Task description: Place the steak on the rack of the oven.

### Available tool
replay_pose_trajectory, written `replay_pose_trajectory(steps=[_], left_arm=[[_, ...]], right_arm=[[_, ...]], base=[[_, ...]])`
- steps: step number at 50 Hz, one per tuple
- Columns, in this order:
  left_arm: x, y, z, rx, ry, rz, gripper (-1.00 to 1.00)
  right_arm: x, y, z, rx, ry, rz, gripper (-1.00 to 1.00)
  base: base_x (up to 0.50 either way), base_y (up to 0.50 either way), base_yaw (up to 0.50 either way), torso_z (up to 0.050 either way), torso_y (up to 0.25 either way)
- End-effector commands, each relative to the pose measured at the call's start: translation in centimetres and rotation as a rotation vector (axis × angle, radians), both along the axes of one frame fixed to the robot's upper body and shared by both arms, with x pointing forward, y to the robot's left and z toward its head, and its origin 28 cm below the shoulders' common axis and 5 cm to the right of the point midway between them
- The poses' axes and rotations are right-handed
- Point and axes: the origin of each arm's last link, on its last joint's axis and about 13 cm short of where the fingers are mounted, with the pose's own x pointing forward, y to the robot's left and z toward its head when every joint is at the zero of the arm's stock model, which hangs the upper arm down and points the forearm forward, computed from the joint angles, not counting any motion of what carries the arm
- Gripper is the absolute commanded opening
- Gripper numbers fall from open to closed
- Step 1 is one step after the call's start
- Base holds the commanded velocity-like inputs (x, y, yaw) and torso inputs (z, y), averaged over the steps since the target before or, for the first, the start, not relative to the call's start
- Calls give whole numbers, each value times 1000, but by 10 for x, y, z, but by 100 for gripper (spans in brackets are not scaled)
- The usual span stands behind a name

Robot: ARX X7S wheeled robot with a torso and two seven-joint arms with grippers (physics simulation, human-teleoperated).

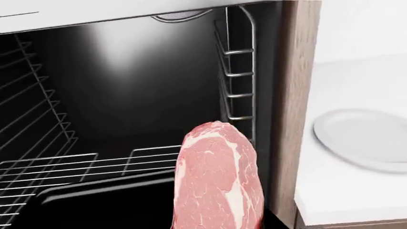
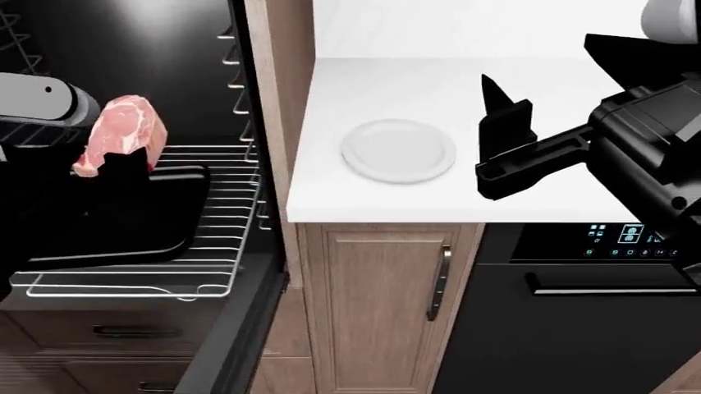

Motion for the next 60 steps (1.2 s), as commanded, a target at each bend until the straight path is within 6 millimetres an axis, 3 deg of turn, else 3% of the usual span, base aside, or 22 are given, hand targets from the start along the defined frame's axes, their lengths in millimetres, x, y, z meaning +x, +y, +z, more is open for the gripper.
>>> replay_pose_trajectory(steps=[1,15,39,60], left_arm=[[12,11,-5,-14,17,87,-100],[28,22,-14,-34,62,143,-100],[75,32,-22,-25,112,239,-100],[92,42,-44,-11,189,314,-100]], right_arm=[[3,-1,-4,5,7,-1,100],[4,-3,-5,14,8,-4,100],[5,-4,-9,24,12,-9,100],[6,-4,-13,22,19,-11,100]], base=[[0,0,0,0,0],[0,0,0,0,1],[0,0,0,0,0],[0,0,0,0,0]])
